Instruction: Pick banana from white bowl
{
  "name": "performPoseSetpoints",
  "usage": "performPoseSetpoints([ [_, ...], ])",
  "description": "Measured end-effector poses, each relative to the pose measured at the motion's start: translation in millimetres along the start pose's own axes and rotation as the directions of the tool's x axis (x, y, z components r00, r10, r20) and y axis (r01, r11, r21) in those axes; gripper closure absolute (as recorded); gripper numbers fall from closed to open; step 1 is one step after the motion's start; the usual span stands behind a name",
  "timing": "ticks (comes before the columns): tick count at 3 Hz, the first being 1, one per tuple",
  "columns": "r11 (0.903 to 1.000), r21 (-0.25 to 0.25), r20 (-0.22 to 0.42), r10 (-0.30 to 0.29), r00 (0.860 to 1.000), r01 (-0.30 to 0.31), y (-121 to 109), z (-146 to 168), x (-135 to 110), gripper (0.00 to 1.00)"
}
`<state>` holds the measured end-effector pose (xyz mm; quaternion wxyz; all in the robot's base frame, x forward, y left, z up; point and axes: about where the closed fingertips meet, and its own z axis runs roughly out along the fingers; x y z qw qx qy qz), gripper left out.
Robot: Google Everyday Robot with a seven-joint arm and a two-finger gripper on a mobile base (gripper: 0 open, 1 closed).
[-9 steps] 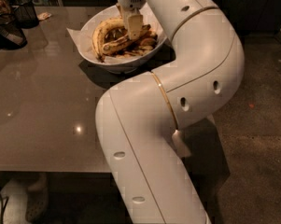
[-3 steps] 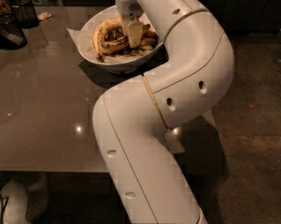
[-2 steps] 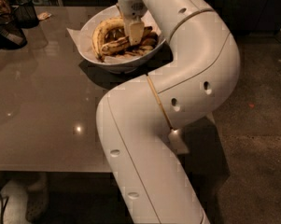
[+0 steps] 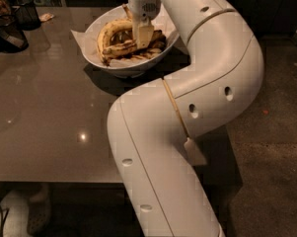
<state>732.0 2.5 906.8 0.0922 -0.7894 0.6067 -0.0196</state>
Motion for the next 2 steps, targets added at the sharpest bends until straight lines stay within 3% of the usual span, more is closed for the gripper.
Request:
performPoseSetpoints([
  [1, 1.0, 0.0, 0.002, 0.0, 1.0, 0.0, -0.2, 0.3, -0.6, 1.0],
  [2, 0.9962, 0.087, 0.02, 0.009, 1.0, -0.01, -9.0, -24.5, -0.7, 1.0],
])
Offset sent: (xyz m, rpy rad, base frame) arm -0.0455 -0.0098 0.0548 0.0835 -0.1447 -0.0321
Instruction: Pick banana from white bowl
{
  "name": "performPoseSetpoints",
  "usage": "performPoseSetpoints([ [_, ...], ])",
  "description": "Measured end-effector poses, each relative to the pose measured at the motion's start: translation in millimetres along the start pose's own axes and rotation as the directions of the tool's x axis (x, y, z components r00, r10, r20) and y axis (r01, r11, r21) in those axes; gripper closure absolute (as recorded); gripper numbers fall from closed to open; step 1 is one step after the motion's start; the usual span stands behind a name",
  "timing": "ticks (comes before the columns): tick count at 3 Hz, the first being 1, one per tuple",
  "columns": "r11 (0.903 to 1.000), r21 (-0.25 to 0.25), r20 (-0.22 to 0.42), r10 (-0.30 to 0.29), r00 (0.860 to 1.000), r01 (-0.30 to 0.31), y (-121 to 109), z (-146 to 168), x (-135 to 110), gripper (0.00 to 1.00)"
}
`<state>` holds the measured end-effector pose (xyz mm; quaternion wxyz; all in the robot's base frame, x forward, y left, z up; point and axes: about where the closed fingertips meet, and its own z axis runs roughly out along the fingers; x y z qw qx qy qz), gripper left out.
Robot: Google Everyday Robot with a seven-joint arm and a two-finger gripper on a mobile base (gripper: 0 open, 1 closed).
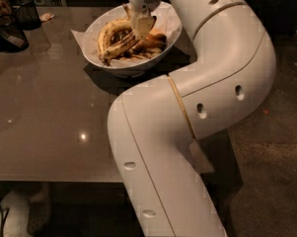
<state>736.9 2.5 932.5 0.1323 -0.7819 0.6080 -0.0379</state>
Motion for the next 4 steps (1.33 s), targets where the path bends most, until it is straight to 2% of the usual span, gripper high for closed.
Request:
performPoseSetpoints([
  [2, 0.9916, 0.129, 0.069, -0.002, 0.998, -0.007, 2.9, -52.5, -1.6, 1.0],
  [3, 0.9916, 0.129, 0.076, 0.003, 0.997, -0.013, 9.0, -53.2, 0.8, 1.0],
  [4, 0.9844, 0.175, 0.108, 0.001, 0.994, -0.02, 8.1, -68.1, -2.7, 1.0],
])
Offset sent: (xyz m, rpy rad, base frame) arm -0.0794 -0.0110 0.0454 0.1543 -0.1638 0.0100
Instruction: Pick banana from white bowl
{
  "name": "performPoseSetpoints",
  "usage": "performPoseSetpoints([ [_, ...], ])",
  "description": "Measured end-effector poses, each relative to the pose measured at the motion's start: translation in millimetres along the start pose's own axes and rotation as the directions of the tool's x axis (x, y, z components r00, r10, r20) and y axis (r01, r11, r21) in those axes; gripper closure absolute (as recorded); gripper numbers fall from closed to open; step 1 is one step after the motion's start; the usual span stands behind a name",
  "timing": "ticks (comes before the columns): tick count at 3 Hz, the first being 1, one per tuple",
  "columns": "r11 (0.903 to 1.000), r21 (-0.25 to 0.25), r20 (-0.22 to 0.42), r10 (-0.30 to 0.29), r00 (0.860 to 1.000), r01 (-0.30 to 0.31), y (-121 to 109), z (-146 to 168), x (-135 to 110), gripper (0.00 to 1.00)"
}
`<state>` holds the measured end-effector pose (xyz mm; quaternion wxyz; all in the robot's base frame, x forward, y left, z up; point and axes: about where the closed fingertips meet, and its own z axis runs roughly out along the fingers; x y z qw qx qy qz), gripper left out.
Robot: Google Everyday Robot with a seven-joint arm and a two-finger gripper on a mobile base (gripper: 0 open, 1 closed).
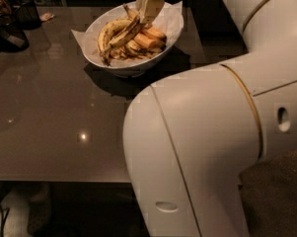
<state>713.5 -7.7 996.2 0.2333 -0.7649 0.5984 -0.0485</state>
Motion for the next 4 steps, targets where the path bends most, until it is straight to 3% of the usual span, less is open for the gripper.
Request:
performPoseSetpoints([
  [1, 0.9982, 0.05, 0.04, 0.032, 0.999, -0.034, 6.0, -22.9, -2.3, 1.0],
  [3, 0.9973, 0.042, 0.047, 0.059, 0.997, -0.061, 19.9, -30.9, 0.8, 1.0],
  [4, 0.9882, 0.033, 0.094, 0.146, 0.985, -0.15, 60.4, -51.2, -1.4, 1.0],
])
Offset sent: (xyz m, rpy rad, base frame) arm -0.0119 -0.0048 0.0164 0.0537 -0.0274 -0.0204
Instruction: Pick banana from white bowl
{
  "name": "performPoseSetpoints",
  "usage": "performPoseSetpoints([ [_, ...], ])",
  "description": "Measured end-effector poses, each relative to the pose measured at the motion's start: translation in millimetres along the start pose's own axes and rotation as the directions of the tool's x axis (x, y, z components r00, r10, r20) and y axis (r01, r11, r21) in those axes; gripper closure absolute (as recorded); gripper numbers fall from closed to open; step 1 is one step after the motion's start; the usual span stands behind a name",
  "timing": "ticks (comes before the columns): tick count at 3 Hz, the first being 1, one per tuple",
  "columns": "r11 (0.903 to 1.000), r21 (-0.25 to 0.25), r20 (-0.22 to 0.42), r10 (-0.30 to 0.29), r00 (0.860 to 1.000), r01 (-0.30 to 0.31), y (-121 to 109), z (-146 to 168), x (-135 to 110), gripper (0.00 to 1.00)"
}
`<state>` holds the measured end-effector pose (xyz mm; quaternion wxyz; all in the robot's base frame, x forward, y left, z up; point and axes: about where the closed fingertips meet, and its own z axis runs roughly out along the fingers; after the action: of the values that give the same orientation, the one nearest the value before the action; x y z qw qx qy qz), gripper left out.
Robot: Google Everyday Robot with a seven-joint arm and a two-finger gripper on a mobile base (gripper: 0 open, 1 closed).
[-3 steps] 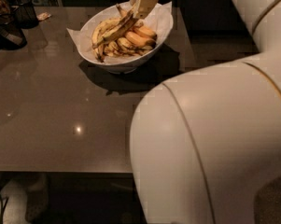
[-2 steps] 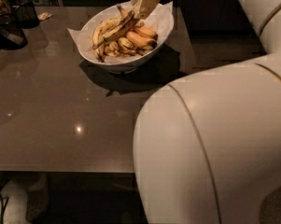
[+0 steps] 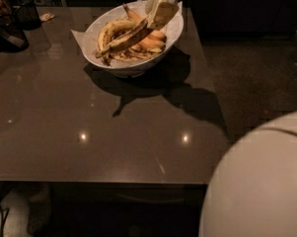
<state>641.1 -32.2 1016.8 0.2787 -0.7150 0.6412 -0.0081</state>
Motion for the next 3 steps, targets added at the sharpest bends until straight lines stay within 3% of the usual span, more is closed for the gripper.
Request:
performPoseSetpoints([
  [2, 0.9992, -0.024, -0.016, 0.03, 0.999, -0.03, 24.3, -4.4, 5.9, 1.0],
  [3, 0.9939, -0.024, -0.05, 0.106, 0.993, -0.107, 77.1, -0.5, -11.0, 1.0],
])
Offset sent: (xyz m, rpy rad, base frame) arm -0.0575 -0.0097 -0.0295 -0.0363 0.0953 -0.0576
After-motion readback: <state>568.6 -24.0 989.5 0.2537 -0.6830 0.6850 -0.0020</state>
